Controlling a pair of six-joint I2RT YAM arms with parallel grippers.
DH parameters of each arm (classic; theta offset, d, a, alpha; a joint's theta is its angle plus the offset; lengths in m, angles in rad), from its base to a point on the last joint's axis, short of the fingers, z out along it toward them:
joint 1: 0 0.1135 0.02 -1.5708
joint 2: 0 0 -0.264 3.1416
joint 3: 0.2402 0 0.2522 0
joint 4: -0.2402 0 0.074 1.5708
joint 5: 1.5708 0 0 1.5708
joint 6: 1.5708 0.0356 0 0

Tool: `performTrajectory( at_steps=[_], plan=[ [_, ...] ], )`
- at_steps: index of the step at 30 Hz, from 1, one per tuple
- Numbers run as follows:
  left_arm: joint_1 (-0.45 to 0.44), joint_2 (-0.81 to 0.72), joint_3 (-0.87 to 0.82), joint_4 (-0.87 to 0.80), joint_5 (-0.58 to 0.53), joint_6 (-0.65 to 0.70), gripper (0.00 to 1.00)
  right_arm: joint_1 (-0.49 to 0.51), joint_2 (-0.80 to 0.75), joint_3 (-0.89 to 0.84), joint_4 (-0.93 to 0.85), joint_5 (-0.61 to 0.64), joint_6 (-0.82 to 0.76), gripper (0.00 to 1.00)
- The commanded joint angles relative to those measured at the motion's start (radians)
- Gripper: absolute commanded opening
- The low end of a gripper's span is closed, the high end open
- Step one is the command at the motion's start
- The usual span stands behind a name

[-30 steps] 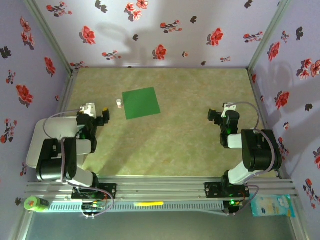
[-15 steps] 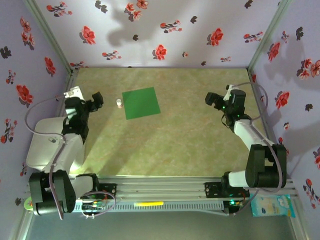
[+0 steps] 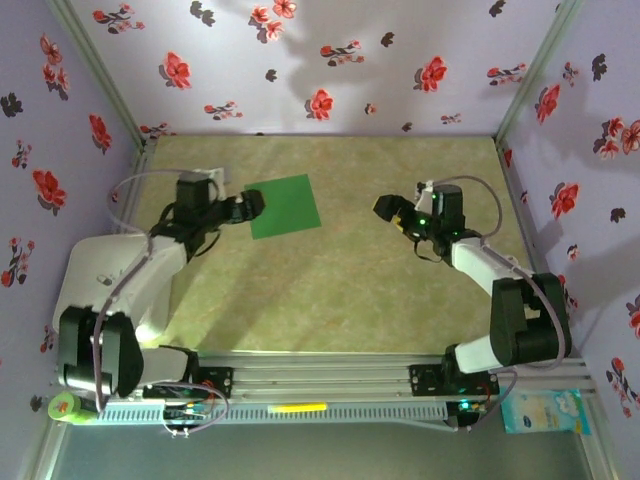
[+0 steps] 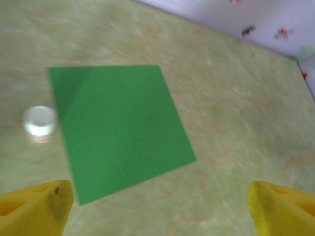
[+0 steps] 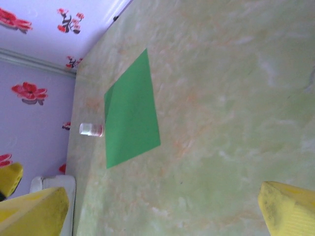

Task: Fold a paper plane with a square sheet of paper (pick it up from the middle)
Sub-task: Move the square sheet of paper to the center of the table.

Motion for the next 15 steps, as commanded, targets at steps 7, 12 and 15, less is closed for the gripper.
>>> performTrajectory(
  at_steps=[7, 12, 15],
  plan=[
    [-0.172, 0.392, 0.350, -0.308, -0.188, 0.007, 0.93, 0.096, -0.075, -0.059, 0.037, 0.093, 0.079, 0.99],
    [-0.204, 0.569, 0.524, -0.379, -0.223, -0.007, 0.96, 0.112, -0.088, -0.060, 0.018, 0.093, 0.084, 0.99],
    [-0.220, 0.670, 0.651, -0.464, -0.254, 0.020, 0.98, 0.111, -0.105, -0.068, 0.011, 0.094, 0.080, 0.99]
  ],
)
